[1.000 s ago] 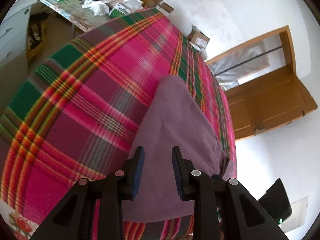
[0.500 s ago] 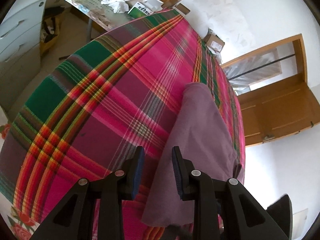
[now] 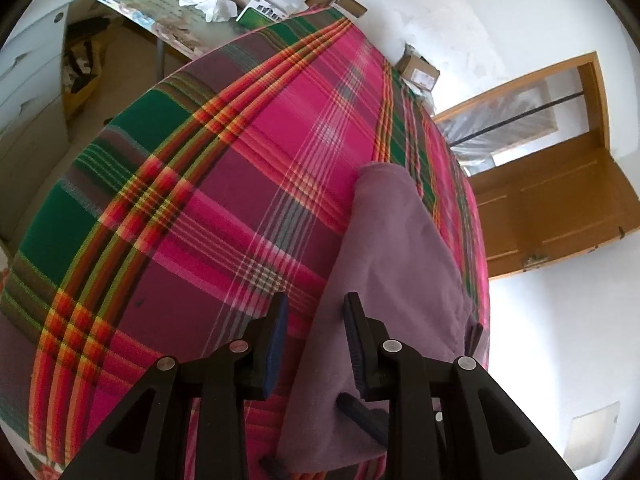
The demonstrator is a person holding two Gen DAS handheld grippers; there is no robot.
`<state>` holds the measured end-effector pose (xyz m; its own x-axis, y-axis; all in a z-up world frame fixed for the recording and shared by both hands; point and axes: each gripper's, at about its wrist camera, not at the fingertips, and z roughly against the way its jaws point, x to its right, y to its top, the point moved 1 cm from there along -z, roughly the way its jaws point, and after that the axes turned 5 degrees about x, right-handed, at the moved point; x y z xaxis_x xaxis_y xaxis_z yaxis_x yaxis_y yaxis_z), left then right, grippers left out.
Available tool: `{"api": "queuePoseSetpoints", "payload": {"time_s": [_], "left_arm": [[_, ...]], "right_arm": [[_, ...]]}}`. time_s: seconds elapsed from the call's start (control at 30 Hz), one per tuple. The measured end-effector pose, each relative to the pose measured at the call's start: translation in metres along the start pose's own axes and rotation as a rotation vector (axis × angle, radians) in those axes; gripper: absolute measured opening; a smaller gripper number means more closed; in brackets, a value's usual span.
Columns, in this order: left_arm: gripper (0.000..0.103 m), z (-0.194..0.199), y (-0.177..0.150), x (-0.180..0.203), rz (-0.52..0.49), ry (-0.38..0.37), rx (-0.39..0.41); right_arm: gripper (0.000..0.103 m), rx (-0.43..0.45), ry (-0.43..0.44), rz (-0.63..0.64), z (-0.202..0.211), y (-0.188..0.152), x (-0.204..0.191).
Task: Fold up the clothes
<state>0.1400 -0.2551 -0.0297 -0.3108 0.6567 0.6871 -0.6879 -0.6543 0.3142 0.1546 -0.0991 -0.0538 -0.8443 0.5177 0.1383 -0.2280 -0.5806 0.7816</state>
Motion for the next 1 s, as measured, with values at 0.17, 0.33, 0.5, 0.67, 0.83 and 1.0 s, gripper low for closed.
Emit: {"api": "queuePoseSetpoints", "payload": {"time_s": [0.17, 0.33, 0.5, 0.67, 0.83, 1.0], "left_arm": [[0.029, -0.005, 0.002, 0.003, -0.014, -0.011, -0.016], [0.03, -0.011, 0.006, 0.006, -0.018, -0.025, -0.039], [0.03, -0.022, 0.011, 0.012, -0.025, -0.051, -0.075], [0.03, -0.032, 0.019, 0.021, -0.042, -0.048, -0.089], [0.03, -0.045, 0.028, 0.03, -0.044, -0.075, -0.114], [0.03, -0.053, 0.032, 0.035, -0.034, -0.088, -0.136]], "right_arm": [[0.02, 0.002, -0.022, -0.031, 0.001, 0.001, 0.009], [0.019, 0.014, -0.012, -0.035, 0.002, -0.002, 0.014], [0.019, 0.039, 0.008, -0.055, 0.004, 0.001, 0.025], [0.019, 0.065, 0.02, -0.081, 0.009, 0.004, 0.036], [0.019, 0.09, 0.025, -0.1, 0.012, 0.007, 0.047], [0.019, 0.112, 0.024, -0.109, 0.023, 0.006, 0.043]]}}
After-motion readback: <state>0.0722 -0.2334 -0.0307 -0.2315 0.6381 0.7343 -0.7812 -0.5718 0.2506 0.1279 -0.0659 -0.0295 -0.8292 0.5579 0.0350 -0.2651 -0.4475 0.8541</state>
